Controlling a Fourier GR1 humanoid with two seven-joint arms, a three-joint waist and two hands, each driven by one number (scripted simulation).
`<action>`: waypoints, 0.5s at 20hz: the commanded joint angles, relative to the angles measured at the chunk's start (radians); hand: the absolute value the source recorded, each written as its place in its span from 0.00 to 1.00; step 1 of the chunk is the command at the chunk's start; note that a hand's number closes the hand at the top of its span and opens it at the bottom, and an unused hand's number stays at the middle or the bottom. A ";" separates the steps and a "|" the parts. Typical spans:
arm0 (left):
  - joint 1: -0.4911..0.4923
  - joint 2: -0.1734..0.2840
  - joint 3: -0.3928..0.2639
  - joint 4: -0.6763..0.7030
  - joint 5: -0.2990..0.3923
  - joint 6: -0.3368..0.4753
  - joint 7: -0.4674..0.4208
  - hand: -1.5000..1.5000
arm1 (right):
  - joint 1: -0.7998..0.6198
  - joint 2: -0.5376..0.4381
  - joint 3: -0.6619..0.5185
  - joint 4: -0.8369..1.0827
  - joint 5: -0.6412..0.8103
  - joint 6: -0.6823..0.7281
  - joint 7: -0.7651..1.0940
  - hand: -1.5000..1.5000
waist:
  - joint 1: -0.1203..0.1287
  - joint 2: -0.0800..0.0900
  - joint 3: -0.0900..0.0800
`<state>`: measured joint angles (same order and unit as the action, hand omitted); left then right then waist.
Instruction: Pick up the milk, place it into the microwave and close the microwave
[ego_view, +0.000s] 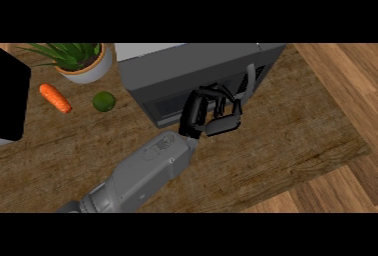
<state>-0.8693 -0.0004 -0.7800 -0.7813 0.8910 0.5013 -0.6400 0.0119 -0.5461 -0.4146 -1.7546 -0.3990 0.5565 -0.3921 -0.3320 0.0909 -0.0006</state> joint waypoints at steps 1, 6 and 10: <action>-0.079 0.000 0.035 0.065 0.024 -0.016 -0.004 1.00 | -0.016 -0.017 -0.010 0.021 -0.013 0.008 0.004 0.00 | -0.011 0.014 -0.001; -0.084 0.000 0.026 0.082 0.038 -0.017 -0.024 1.00 | -0.047 -0.084 -0.047 0.034 0.013 0.009 0.012 0.00 | -0.005 0.016 -0.003; -0.089 0.000 0.019 0.088 0.059 -0.023 -0.032 1.00 | -0.064 -0.107 -0.060 0.047 0.012 0.017 0.007 0.00 | -0.009 0.015 -0.001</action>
<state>-0.8794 -0.0003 -0.7989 -0.7652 0.9281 0.4968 -0.6912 -0.0341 -0.6262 -0.4603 -1.7165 -0.3890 0.5681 -0.3854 -0.3334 0.0941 0.0008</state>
